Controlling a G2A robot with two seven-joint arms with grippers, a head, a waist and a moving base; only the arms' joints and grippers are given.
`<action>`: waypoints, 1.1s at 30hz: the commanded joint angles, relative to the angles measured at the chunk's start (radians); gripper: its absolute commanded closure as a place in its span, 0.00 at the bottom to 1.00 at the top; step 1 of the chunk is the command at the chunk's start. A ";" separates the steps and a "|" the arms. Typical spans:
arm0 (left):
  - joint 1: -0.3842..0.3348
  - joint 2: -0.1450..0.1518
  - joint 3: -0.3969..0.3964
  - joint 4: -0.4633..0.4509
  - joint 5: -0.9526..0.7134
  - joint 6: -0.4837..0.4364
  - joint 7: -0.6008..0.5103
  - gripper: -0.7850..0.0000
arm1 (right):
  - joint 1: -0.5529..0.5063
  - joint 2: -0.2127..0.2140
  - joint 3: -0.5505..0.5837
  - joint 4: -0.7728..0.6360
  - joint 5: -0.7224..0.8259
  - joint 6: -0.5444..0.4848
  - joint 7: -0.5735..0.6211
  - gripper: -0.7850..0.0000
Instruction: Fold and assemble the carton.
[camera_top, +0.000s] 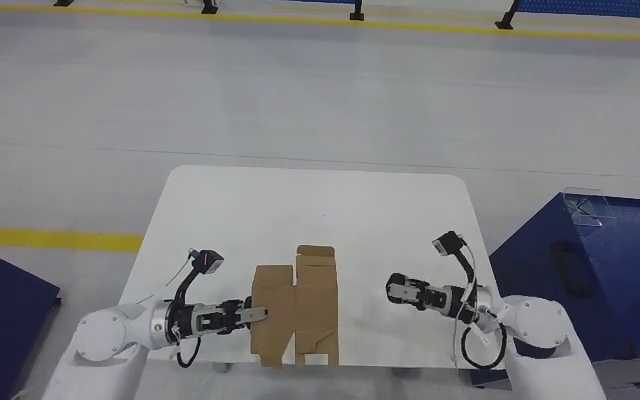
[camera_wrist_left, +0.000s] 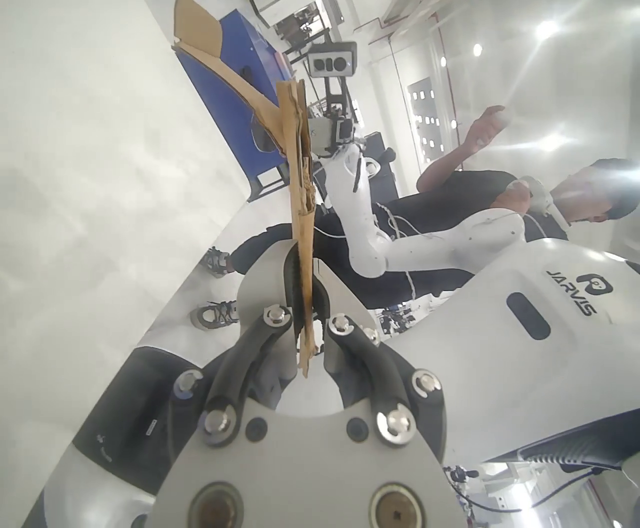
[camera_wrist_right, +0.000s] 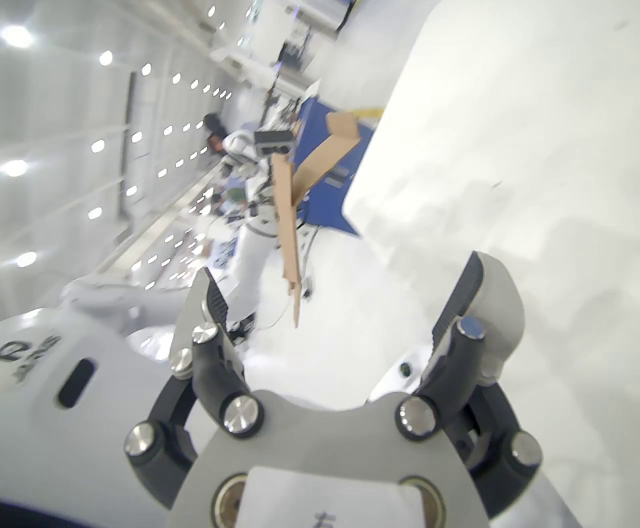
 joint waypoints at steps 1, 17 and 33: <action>-0.005 0.002 0.009 0.000 -0.030 0.013 -0.006 1.00 | 0.051 -0.005 -0.071 0.041 -0.009 -0.002 -0.012 0.00; -0.107 -0.002 0.182 0.003 0.111 0.146 0.149 1.00 | 0.072 -0.010 -0.140 0.055 -0.021 -0.003 -0.020 0.00; -0.133 0.003 0.222 0.028 0.044 0.144 0.175 0.71 | 0.084 -0.014 -0.214 0.117 0.094 -0.084 -0.087 1.00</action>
